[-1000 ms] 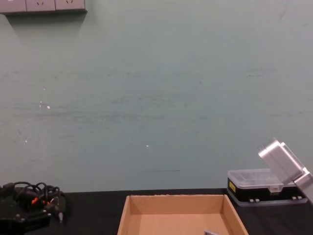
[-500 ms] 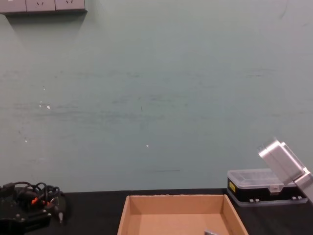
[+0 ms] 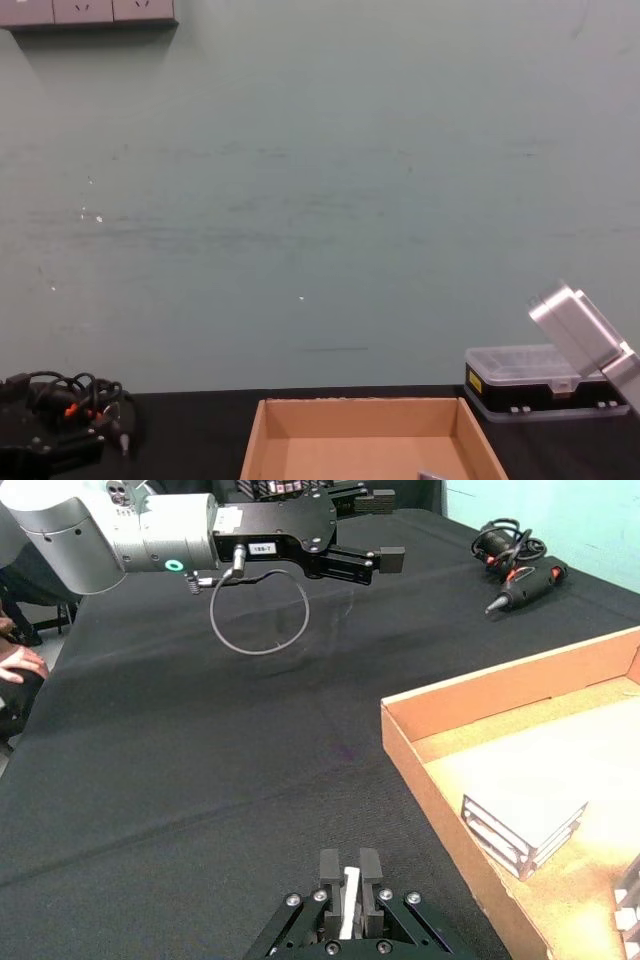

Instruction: Use one hand to pick up the angle iron from the table and place it into the box.

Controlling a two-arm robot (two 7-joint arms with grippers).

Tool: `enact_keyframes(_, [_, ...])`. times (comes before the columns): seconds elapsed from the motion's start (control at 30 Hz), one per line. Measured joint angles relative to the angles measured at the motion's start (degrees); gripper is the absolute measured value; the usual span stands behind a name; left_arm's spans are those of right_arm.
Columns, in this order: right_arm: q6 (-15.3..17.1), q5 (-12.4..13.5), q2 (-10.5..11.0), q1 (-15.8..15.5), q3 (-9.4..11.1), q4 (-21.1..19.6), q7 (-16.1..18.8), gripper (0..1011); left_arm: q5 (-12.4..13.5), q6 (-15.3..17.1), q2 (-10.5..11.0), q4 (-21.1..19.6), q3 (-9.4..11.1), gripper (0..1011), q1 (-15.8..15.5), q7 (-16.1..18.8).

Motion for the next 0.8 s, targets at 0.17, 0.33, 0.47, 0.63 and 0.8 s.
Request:
enact_keyframes(0.17, [0.00, 0.00, 0.00, 0.00, 0.00, 0.00, -0.01, 121, 0.00, 0.00, 0.00, 0.00, 0.00, 1000, 0.00, 0.00])
enact_keyframes(0.33, [-0.09, 0.28, 0.15, -0.09, 0.27, -0.28, 0.05, 120, 0.00, 0.00, 0.00, 0.00, 0.00, 1000, 0.00, 0.00])
enact_keyframes(0.47, [-0.35, 1.64, 0.35, -0.34, 1.11, -0.86, 0.75, 120, 0.00, 0.00, 0.00, 0.00, 0.00, 1000, 0.00, 0.00])
enact_keyframes(0.63, [-0.69, 3.48, 0.63, -0.53, 2.19, -1.89, 1.17, 120, 0.00, 0.00, 0.00, 0.00, 0.00, 1000, 0.00, 0.00])
enact_keyframes(0.8, [-1.45, 5.24, 0.71, -0.07, 3.83, -2.70, 0.65, 120, 0.00, 0.00, 0.00, 0.00, 0.00, 1000, 0.00, 0.00])
